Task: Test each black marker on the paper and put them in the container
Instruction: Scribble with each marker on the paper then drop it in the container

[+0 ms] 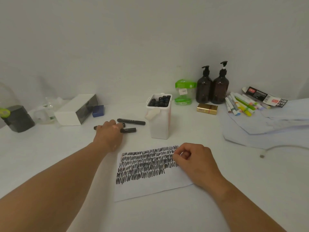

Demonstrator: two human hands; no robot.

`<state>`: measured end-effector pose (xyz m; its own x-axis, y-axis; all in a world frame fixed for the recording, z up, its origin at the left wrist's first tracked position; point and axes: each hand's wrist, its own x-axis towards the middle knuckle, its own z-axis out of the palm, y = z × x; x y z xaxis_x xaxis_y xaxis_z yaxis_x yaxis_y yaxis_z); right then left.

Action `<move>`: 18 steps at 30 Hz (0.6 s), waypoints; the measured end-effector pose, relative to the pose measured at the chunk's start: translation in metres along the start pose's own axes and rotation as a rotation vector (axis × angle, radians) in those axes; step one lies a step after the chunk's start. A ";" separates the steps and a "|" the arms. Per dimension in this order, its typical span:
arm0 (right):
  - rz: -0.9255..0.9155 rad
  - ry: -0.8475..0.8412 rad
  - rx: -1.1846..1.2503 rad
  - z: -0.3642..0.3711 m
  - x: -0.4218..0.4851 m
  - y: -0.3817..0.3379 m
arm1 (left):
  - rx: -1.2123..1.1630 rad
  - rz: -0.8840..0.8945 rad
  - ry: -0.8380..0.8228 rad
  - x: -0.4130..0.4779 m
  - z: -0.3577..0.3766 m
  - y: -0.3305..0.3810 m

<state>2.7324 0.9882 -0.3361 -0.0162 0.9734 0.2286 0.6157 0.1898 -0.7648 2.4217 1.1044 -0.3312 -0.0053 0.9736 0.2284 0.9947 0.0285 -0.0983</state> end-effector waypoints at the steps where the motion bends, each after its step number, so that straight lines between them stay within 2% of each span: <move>1: 0.000 -0.003 -0.002 0.000 0.000 0.000 | -0.013 0.001 0.005 0.000 0.001 0.000; 7: -0.008 -0.029 -0.016 0.001 -0.003 -0.005 | -0.133 0.008 0.023 -0.015 -0.009 0.001; 9: -0.003 -0.027 -0.012 0.000 -0.004 -0.007 | -0.247 0.010 0.075 -0.023 -0.020 0.005; 11: 0.003 -0.031 -0.015 -0.001 -0.004 -0.008 | -0.555 -0.024 0.069 -0.035 -0.035 0.011; 13: -0.005 -0.033 -0.014 -0.002 -0.006 -0.011 | -1.017 -0.107 -0.061 -0.054 -0.053 0.017; 15: -0.023 -0.034 -0.001 -0.001 -0.009 -0.015 | -1.408 -0.115 -0.210 -0.077 -0.067 0.025; 18: -0.068 -0.064 0.085 0.000 -0.015 -0.023 | -1.758 -0.073 -0.325 -0.109 -0.077 0.039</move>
<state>2.7179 0.9695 -0.3218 -0.1074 0.9635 0.2453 0.5428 0.2636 -0.7974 2.4690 0.9823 -0.2858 0.1484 0.9888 -0.0177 -0.0802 0.0299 0.9963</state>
